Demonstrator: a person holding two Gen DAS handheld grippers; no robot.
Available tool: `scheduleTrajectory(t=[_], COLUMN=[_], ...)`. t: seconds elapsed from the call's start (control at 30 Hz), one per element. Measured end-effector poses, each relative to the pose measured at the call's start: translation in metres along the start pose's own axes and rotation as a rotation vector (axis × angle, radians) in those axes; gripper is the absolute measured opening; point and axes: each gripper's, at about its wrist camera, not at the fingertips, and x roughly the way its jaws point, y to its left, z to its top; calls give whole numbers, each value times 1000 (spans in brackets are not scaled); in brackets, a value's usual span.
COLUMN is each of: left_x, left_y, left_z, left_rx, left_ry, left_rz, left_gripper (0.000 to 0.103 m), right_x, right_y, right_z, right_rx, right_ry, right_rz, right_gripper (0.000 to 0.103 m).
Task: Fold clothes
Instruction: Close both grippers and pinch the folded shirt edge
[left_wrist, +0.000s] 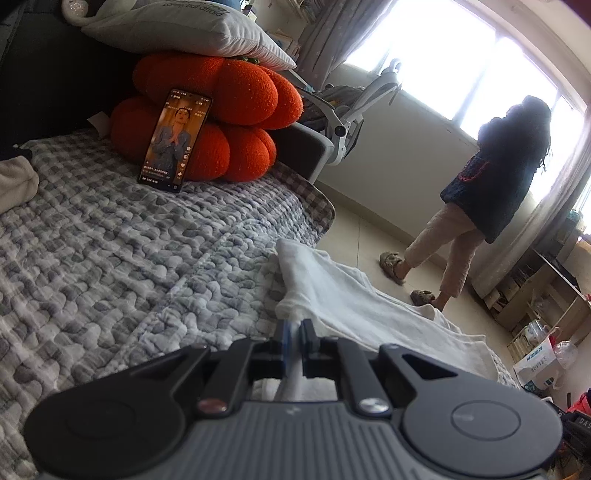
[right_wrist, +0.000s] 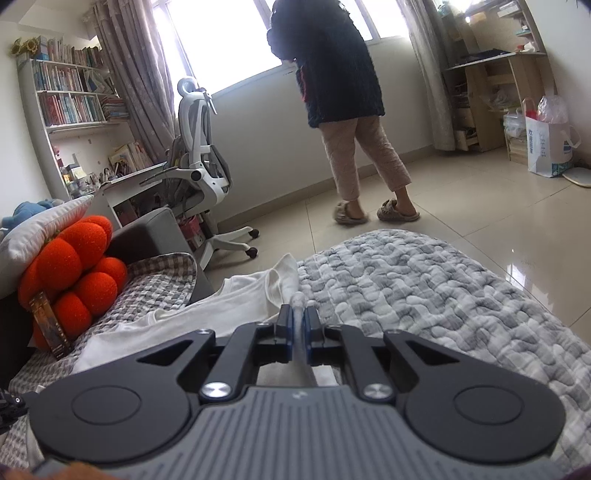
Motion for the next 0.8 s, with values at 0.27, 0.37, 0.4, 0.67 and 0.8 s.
scheduleTrajectory(t=[0.27,0.37,0.4,0.67,0.8], left_x=[26,37,40,44,33], left_y=[2,1,1,4,6], left_z=[-1,-5,-7,-10,-4], left_rx=[-33,-10,-2,-4,-44], left_ry=[12,37,46,60,37], left_rz=[37,64,74,98,87], left_gripper=[7,7,7,11,14], right_x=[30,36,38,42,36], right_y=[1,-1,-2,-10,-9], right_z=[-7,-11,-12,-17,-13], right_rx=[23,31,31,43,36], right_ry=[9,29,39,94,104], right_rz=[-49,-73,-79,-95,-102], right_gripper=[8,8,8,13,15])
